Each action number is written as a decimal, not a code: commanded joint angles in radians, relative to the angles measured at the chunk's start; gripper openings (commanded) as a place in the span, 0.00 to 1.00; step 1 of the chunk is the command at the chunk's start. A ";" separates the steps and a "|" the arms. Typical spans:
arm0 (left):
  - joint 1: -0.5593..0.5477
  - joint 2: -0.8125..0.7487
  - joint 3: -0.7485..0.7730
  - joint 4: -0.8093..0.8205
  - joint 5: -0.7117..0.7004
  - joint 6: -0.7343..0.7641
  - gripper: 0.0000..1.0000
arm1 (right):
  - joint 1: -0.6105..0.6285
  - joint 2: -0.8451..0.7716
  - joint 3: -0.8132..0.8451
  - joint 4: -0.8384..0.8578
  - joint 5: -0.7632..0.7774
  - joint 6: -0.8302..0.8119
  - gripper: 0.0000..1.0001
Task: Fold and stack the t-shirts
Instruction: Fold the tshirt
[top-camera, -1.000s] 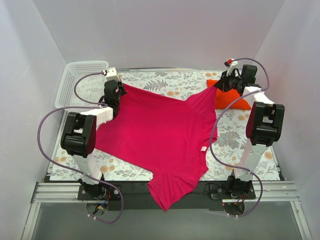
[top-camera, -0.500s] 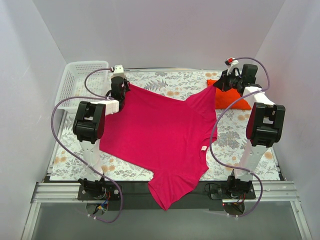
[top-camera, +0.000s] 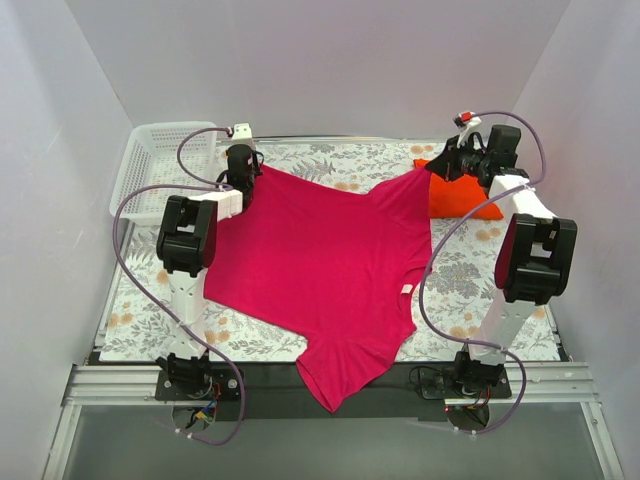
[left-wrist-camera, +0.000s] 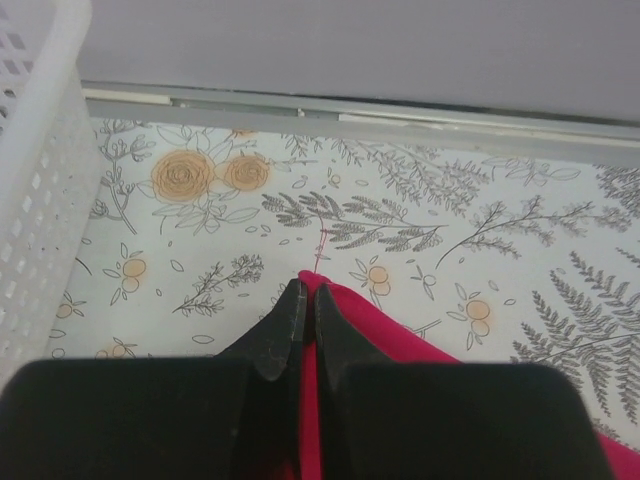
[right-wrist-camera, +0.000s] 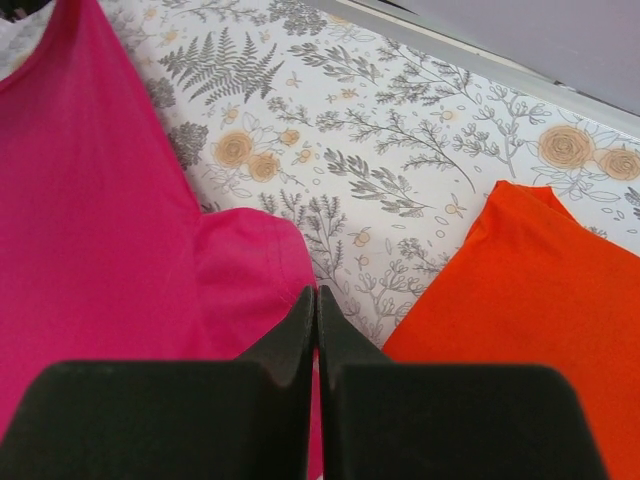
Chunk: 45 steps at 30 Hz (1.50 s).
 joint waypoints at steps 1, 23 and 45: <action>0.015 0.010 0.060 -0.052 -0.016 0.024 0.00 | 0.011 -0.070 -0.027 0.026 -0.056 0.009 0.01; 0.024 -0.057 -0.045 0.021 0.029 0.061 0.00 | 0.079 -0.306 -0.225 -0.088 -0.110 -0.088 0.01; 0.034 -0.215 -0.284 0.188 0.092 0.101 0.00 | 0.082 -0.473 -0.371 -0.218 -0.164 -0.209 0.01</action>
